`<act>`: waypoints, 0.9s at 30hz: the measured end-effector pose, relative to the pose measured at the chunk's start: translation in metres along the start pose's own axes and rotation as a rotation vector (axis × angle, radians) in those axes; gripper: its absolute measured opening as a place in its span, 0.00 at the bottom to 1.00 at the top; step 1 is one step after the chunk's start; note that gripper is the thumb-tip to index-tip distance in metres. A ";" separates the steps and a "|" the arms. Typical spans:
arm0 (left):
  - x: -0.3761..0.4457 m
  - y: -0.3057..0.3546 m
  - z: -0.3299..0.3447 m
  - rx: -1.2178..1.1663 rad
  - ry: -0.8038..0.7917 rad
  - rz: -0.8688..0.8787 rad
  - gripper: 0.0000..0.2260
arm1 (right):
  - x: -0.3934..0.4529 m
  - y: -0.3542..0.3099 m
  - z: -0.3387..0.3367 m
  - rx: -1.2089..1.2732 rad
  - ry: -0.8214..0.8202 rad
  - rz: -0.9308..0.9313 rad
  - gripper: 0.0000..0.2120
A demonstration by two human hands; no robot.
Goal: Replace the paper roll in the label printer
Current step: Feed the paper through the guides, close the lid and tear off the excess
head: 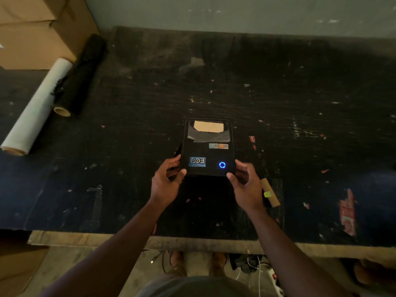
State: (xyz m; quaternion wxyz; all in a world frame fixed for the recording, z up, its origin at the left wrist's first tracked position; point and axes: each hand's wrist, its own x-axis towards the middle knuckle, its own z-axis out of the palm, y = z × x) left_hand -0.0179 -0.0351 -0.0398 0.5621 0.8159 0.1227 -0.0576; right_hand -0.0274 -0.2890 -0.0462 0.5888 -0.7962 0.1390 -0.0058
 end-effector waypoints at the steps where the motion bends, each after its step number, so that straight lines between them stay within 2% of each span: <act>1: 0.000 0.000 0.000 -0.004 -0.001 -0.001 0.23 | 0.000 0.000 0.000 -0.002 0.001 0.000 0.22; 23: 0.002 0.010 -0.008 0.045 -0.061 -0.016 0.24 | 0.000 -0.005 -0.003 -0.038 -0.022 -0.003 0.22; 27: 0.002 0.010 -0.015 0.114 -0.071 0.045 0.23 | 0.002 -0.005 -0.009 -0.079 -0.033 -0.003 0.21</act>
